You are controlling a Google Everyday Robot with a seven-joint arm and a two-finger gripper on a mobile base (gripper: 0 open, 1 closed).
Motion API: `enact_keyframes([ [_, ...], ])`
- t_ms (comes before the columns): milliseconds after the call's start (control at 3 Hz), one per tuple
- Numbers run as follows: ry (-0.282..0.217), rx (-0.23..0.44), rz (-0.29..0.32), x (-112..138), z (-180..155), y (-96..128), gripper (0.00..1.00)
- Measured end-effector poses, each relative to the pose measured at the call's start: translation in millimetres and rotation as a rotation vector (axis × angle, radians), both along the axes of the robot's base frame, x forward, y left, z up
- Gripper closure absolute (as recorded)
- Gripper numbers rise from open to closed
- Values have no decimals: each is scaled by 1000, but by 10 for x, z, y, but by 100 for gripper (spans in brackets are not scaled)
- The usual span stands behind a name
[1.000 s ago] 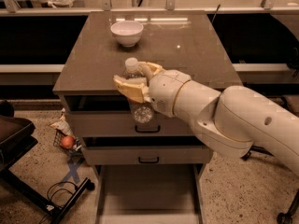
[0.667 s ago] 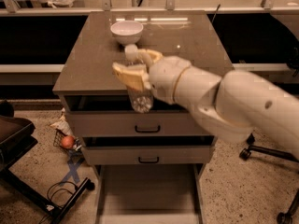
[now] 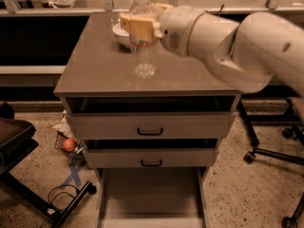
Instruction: Pick water bottle from bottom drawer and place on counter
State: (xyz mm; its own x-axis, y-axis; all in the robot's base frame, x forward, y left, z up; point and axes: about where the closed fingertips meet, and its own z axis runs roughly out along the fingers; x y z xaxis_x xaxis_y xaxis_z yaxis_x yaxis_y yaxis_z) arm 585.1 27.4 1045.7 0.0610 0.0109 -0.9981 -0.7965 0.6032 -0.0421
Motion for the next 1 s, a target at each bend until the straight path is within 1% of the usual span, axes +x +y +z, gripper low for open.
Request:
enact_keyframes([
  [333,60,78,-24,442,298,-236,100],
  [667,147,138,-111,951,340,-653,100],
  [1000,138,88,-186,1153,287,-874,100],
])
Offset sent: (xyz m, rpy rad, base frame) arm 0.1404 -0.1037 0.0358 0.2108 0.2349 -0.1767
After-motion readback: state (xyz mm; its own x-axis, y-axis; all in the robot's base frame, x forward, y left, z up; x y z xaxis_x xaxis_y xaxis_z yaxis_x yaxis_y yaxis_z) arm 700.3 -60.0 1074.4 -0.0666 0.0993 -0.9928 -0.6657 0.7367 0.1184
